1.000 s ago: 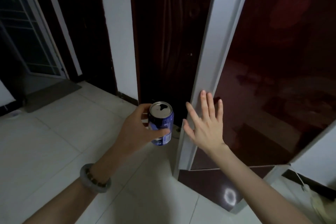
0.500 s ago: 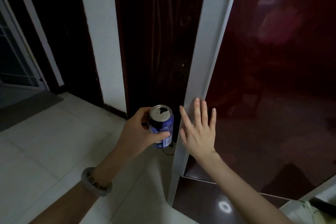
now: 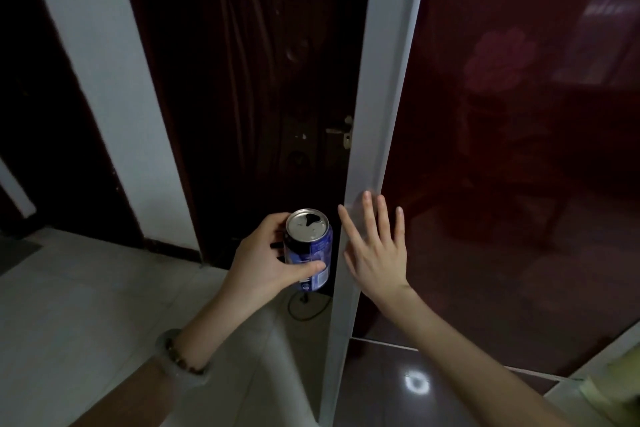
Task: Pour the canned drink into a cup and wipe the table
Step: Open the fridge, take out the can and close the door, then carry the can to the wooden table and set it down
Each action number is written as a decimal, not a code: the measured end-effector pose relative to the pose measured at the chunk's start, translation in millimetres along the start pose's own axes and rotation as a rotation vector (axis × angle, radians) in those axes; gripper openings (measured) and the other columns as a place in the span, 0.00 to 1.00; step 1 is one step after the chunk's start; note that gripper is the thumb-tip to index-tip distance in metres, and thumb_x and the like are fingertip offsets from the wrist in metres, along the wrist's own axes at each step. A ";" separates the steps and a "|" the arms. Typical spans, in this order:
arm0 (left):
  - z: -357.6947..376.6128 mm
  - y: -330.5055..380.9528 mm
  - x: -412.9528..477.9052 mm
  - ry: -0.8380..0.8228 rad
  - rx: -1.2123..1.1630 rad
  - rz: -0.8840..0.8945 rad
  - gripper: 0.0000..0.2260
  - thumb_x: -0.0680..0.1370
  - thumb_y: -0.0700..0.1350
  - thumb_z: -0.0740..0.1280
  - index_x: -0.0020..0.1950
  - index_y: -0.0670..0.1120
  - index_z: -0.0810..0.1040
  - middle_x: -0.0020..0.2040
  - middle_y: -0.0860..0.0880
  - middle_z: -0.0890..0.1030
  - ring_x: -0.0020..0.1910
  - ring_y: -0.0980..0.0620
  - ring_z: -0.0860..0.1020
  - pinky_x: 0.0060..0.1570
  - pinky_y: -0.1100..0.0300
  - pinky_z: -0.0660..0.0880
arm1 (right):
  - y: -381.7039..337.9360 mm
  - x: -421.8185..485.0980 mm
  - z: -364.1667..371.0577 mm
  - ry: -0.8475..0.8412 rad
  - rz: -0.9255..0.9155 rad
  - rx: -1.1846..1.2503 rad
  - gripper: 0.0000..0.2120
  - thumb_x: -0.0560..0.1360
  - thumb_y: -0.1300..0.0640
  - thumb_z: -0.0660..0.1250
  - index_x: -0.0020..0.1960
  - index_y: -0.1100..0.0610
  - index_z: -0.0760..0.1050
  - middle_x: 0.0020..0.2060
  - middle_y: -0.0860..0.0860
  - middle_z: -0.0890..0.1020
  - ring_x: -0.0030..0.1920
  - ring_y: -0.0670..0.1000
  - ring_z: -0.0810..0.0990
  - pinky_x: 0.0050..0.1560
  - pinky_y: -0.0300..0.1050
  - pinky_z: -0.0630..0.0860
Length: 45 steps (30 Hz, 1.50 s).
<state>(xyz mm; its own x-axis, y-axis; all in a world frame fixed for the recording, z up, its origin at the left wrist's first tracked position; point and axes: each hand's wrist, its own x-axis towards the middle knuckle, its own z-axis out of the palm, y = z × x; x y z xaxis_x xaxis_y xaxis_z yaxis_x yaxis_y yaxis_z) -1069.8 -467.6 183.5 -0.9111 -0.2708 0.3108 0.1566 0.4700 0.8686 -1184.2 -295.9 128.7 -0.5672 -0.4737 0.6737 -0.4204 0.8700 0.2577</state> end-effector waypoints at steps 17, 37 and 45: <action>-4.6 -38.9 67.6 -0.223 -0.063 0.110 0.34 0.54 0.58 0.78 0.57 0.56 0.73 0.53 0.58 0.81 0.53 0.62 0.78 0.53 0.56 0.78 | -10.3 2.4 -14.9 -0.032 0.117 0.467 0.31 0.68 0.64 0.58 0.72 0.59 0.62 0.74 0.62 0.53 0.75 0.59 0.48 0.75 0.50 0.50; 106.2 32.0 3.3 -0.825 -0.234 0.420 0.30 0.55 0.56 0.78 0.54 0.56 0.74 0.50 0.61 0.80 0.51 0.65 0.77 0.50 0.72 0.70 | 13.0 -140.6 -147.4 -0.169 1.605 1.680 0.17 0.73 0.71 0.55 0.59 0.68 0.74 0.54 0.64 0.80 0.52 0.58 0.80 0.56 0.46 0.76; 161.1 93.8 -89.0 -1.098 -0.309 0.583 0.31 0.57 0.42 0.82 0.56 0.47 0.76 0.50 0.59 0.80 0.49 0.66 0.77 0.45 0.75 0.71 | 22.1 -237.2 -242.0 0.207 1.829 1.703 0.19 0.73 0.71 0.51 0.61 0.68 0.72 0.49 0.63 0.80 0.47 0.56 0.82 0.54 0.45 0.78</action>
<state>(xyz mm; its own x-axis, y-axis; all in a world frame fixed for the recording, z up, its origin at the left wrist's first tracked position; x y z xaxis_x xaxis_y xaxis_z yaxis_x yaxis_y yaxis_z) -1035.4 -264.1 175.2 -0.4901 0.8100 0.3221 0.5841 0.0309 0.8111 -887.6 -131.2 142.1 -0.8382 0.3354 -0.4301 0.1592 -0.6039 -0.7810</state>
